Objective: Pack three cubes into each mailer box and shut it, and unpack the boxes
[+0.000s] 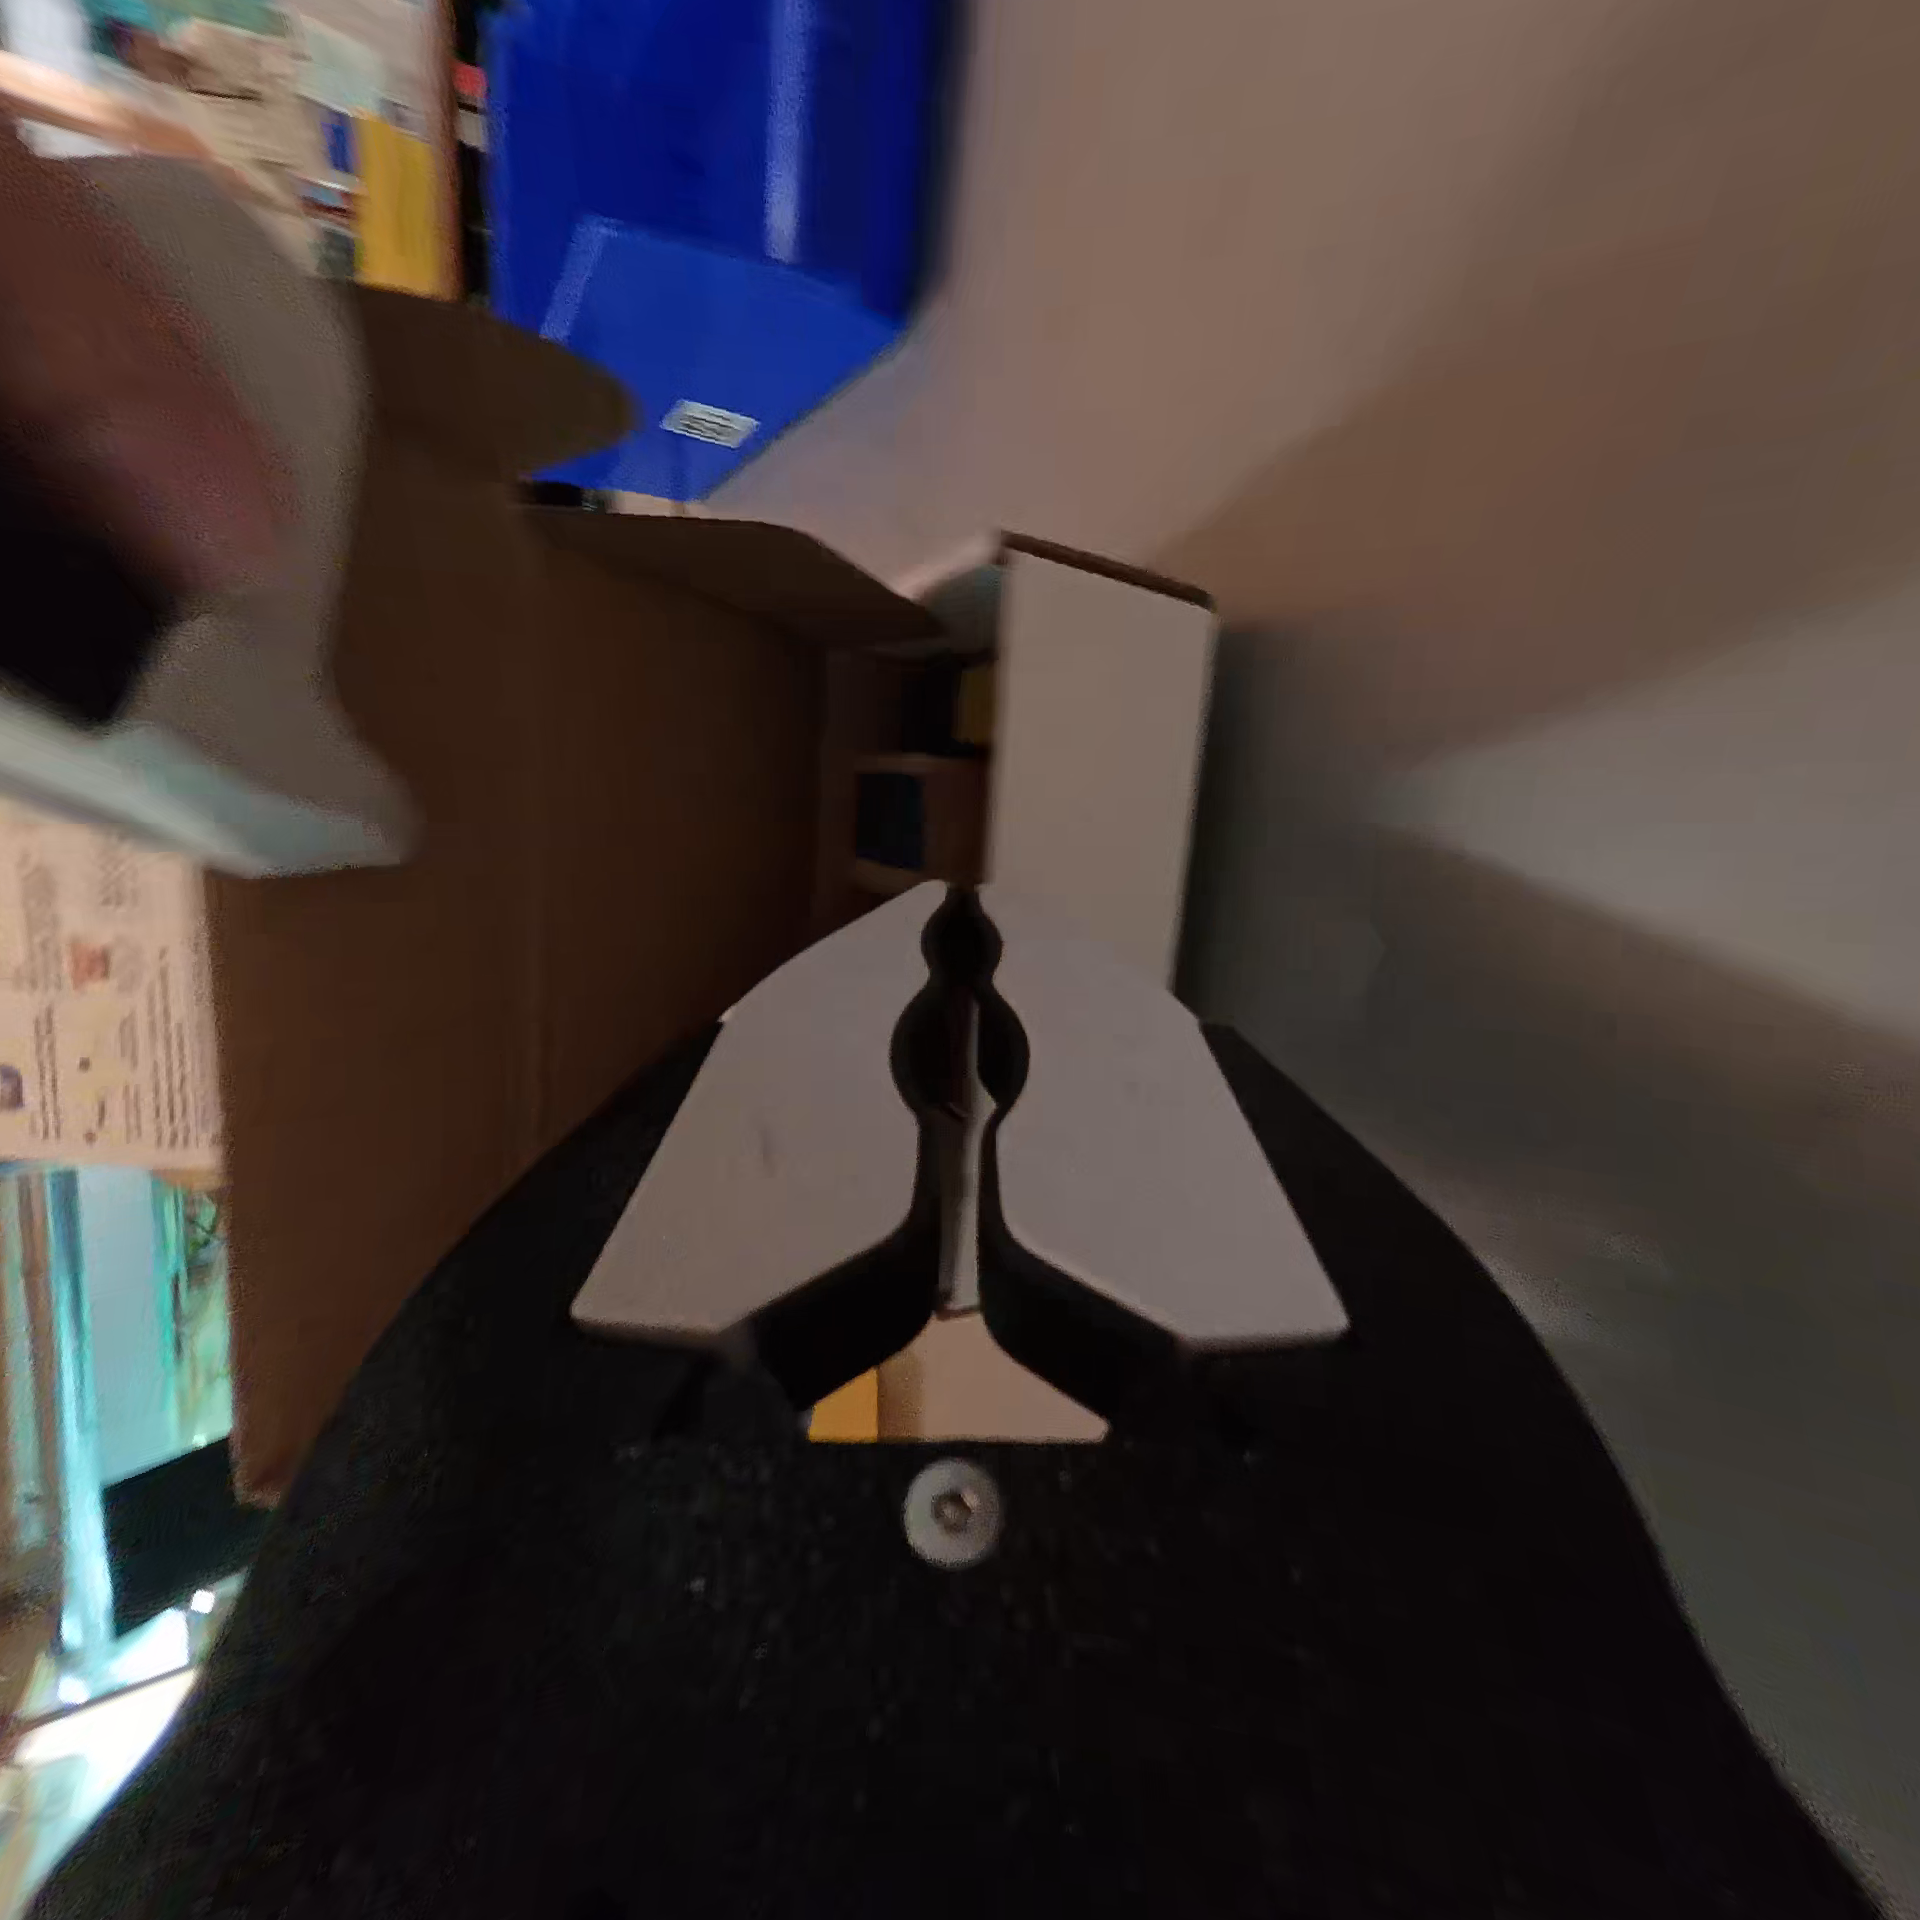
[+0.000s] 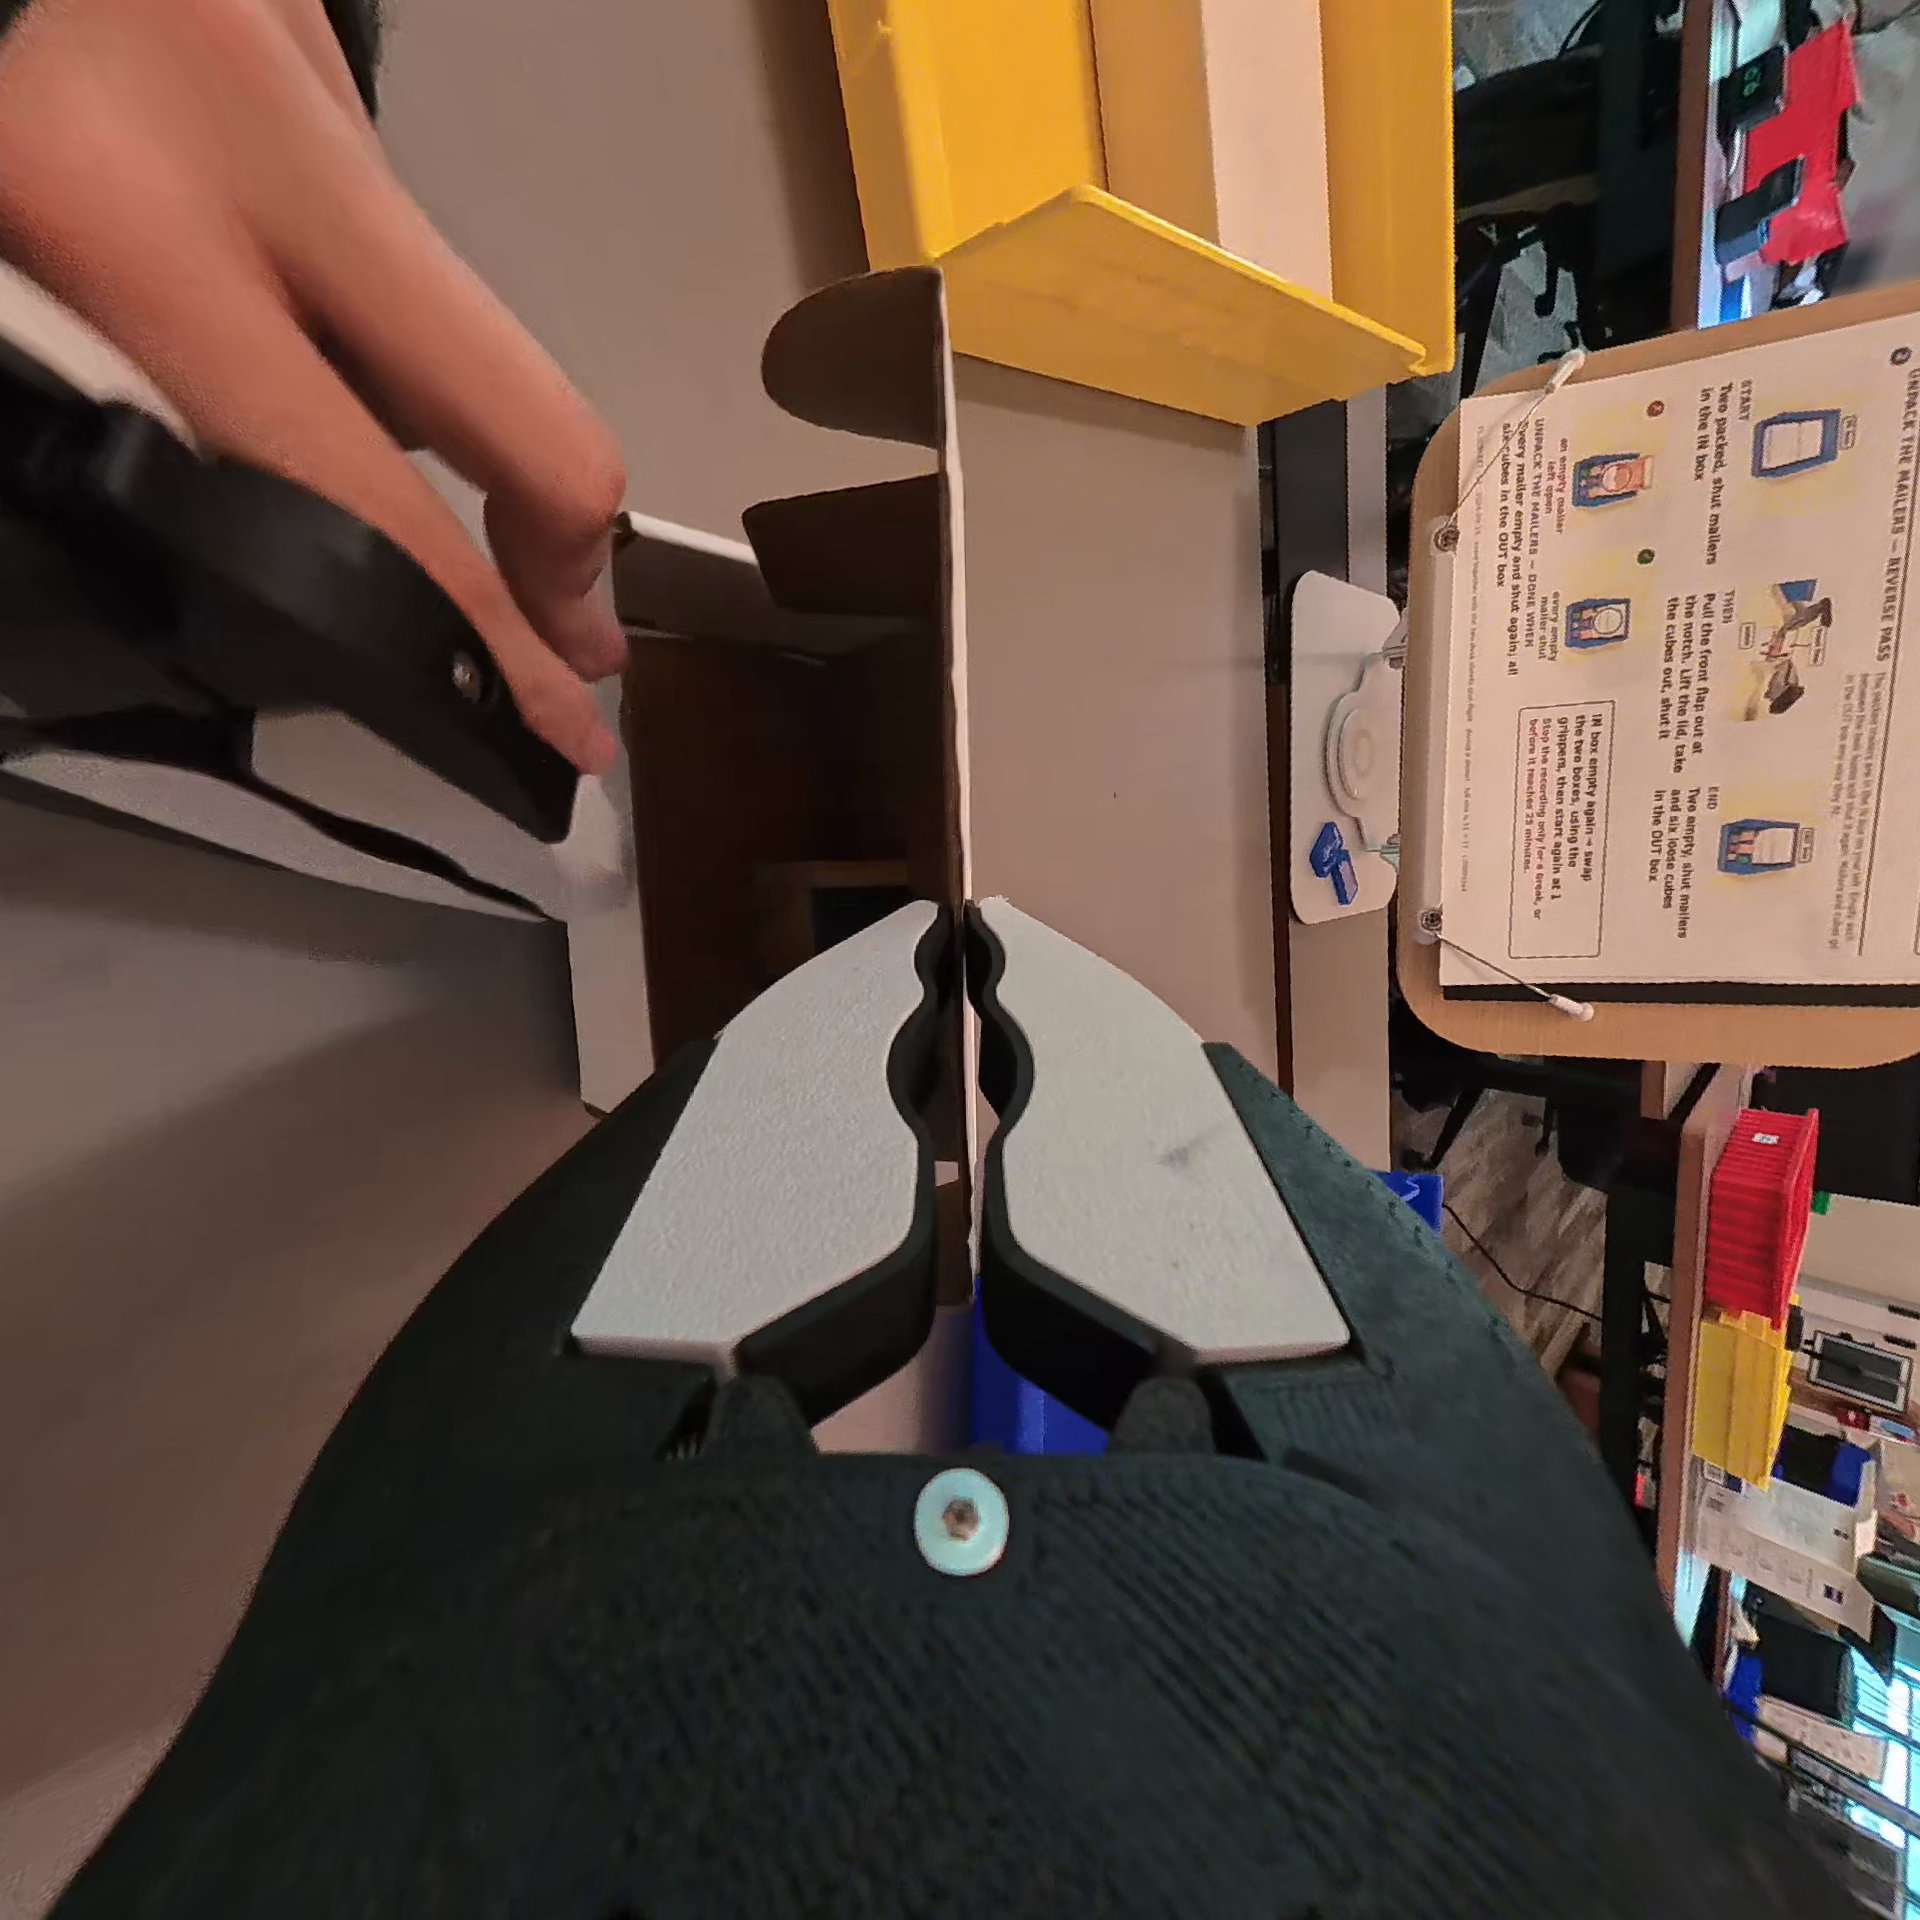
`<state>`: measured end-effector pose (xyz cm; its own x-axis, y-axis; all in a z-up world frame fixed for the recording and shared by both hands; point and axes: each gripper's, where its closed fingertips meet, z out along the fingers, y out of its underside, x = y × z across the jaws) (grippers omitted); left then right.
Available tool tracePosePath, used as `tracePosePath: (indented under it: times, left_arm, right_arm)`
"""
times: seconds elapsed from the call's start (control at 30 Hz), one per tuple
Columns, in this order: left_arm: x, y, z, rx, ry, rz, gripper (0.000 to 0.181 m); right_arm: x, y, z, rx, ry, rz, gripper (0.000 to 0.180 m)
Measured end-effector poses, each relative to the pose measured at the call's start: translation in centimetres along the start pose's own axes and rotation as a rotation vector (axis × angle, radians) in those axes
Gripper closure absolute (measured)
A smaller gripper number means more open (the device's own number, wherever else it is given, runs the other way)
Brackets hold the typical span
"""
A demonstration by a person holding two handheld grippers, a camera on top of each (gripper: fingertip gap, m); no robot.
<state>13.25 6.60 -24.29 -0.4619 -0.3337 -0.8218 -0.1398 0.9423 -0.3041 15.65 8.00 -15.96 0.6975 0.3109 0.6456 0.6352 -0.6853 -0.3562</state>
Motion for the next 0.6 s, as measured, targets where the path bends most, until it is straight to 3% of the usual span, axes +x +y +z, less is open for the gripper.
tracePosePath:
  times: [0.03, 0.13, 0.23, 0.43, 0.6]
  left_arm:
    - [-1.0, -0.1, -0.1, 0.020, -0.048, -0.053, 0.181]
    - [-2.3, 1.8, 0.7, -0.060, -0.128, -0.143, 0.181]
    - [-0.7, 3.2, 1.8, -0.137, -0.075, -0.099, 0.181]
    - [-0.2, 3.0, 1.8, -0.134, -0.037, -0.118, 0.181]
    - [-0.2, 3.0, 1.8, -0.138, -0.033, -0.113, 0.181]
  right_arm:
    - [0.0, -0.1, -0.1, 0.005, -0.003, -0.004, 0.177]
    - [-0.2, -0.2, -0.3, 0.000, -0.017, -0.029, 0.178]
    - [0.7, 0.0, -0.2, -0.016, 0.002, -0.044, 0.178]
    - [5.9, 1.2, 1.8, -0.044, 0.133, -0.045, 0.176]
    - [10.7, 3.7, 6.4, -0.138, 0.307, -0.094, 0.154]
